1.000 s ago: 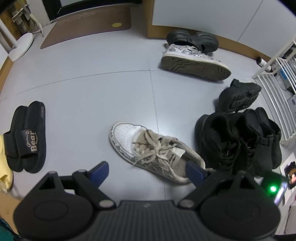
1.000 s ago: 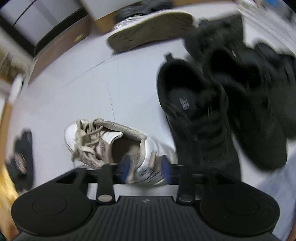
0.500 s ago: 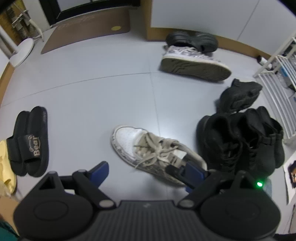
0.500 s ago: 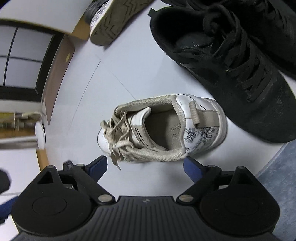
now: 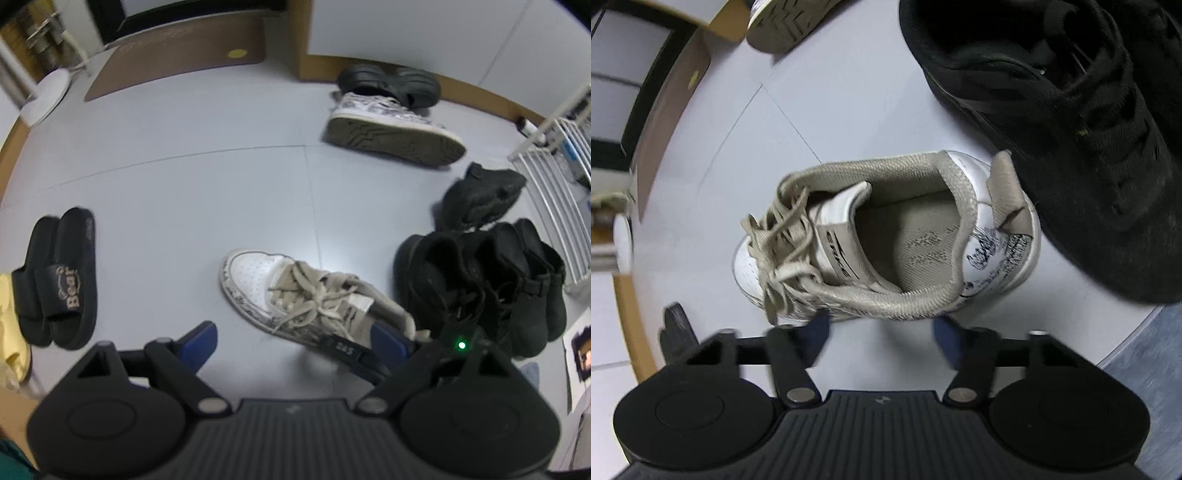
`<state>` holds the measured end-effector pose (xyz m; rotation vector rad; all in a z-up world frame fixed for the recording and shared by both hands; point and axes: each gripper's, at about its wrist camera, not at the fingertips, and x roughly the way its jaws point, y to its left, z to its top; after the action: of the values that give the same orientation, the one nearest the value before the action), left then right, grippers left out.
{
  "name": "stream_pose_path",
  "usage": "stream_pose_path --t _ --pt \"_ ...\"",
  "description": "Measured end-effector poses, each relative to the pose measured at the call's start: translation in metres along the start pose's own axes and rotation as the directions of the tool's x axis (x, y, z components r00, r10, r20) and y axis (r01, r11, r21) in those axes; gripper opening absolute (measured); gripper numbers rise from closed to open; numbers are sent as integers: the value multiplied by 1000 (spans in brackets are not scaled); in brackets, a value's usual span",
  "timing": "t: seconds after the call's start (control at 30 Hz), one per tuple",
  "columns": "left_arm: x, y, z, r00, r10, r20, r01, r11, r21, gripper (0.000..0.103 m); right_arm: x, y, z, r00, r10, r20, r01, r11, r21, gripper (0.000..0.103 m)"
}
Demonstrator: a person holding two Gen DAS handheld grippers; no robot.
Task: Organize scattered shoes
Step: 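Lift and turn the sneaker with the right gripper parallel to the black shoes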
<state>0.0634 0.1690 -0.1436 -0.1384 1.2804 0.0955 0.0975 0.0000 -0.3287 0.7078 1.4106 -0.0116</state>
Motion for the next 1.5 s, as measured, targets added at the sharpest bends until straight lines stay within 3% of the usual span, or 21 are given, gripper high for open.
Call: stream_pose_path --t 0.1,0.2,0.27,0.3,0.33,0.37,0.53,0.7,0.9,1.17,1.4,1.5 --pt "0 7 0 1000 10 -1 -10 999 -38 91 3 2 2 1000 -17 -20 16 998 -58 36" --pt "1 8 -2 1000 17 -8 -17 999 -36 91 2 4 -1 1000 -5 -21 3 996 -89 37" --pt "1 8 -2 1000 16 -9 -17 999 -34 91 1 6 -4 998 59 -32 -61 995 -84 52" --pt "0 7 -1 1000 15 -8 -15 999 -31 91 -1 8 -5 997 74 -26 -76 994 -78 78" --pt "-1 7 0 1000 13 -4 -13 999 -32 91 -3 10 -6 997 77 -14 -78 994 -75 99" --pt "-2 7 0 1000 11 2 -11 999 -35 91 -6 13 -6 998 69 11 -68 995 -69 101" --pt "-3 8 1 1000 10 8 -9 999 -35 92 -5 8 0 996 83 24 -85 993 82 101" --pt "-3 16 6 1000 -5 6 6 997 -74 92 1 -15 -6 991 119 58 -130 953 274 99" --pt "-3 19 7 1000 -4 13 5 996 -85 93 2 -16 1 991 115 62 -125 971 201 83" --pt "-2 15 8 1000 -13 14 14 997 -72 93 2 -26 0 988 138 74 -155 937 313 89" --pt "4 25 8 1000 -5 -1 4 995 -103 93 2 -19 7 994 88 59 -99 968 232 87" --pt "7 28 7 1000 13 -8 -14 994 -110 93 1 -16 13 995 90 48 -97 979 178 80"
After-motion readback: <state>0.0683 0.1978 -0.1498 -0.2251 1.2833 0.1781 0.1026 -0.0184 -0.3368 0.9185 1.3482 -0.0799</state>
